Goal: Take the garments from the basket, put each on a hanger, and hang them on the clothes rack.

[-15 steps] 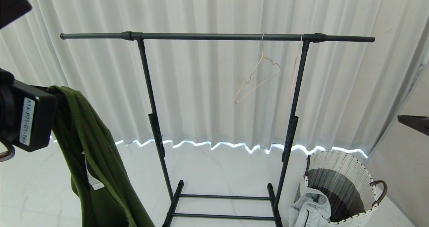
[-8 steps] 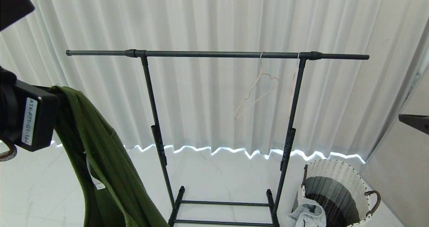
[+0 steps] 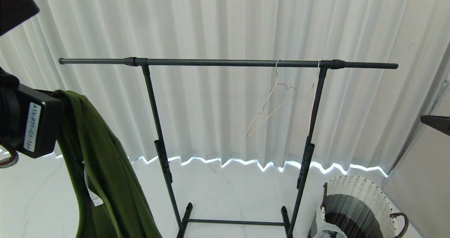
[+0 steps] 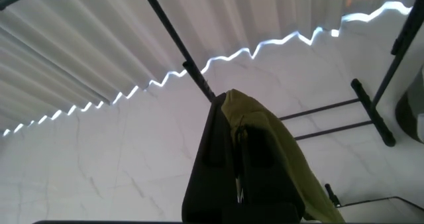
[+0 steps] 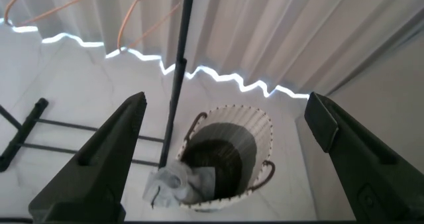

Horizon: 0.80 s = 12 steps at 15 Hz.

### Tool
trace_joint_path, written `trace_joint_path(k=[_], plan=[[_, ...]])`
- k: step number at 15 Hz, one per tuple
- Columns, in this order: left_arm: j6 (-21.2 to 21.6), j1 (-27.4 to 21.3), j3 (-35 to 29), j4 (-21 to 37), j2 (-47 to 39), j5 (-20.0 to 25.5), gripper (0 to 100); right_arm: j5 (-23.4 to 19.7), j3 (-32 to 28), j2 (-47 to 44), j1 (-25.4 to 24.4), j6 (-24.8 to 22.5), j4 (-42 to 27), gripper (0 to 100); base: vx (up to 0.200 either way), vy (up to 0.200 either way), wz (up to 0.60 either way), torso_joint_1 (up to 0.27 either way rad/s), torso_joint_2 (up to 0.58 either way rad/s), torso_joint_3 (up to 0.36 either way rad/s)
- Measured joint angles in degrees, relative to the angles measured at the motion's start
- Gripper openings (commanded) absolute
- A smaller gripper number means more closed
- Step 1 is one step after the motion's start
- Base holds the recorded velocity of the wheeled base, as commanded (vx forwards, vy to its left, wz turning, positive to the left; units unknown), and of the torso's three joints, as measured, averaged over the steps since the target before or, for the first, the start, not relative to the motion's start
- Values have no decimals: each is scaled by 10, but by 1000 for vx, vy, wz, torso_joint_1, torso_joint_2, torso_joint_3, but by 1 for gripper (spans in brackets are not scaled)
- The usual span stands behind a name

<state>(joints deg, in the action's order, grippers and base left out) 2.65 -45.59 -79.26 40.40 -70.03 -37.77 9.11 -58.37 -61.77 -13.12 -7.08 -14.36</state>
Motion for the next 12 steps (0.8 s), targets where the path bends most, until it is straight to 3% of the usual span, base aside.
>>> trace_joint_path(k=[12], plan=[[1,2,-2,0,-2,0,0,0,4,0,7,0,-1,100,200,0,0,4,2,-1]])
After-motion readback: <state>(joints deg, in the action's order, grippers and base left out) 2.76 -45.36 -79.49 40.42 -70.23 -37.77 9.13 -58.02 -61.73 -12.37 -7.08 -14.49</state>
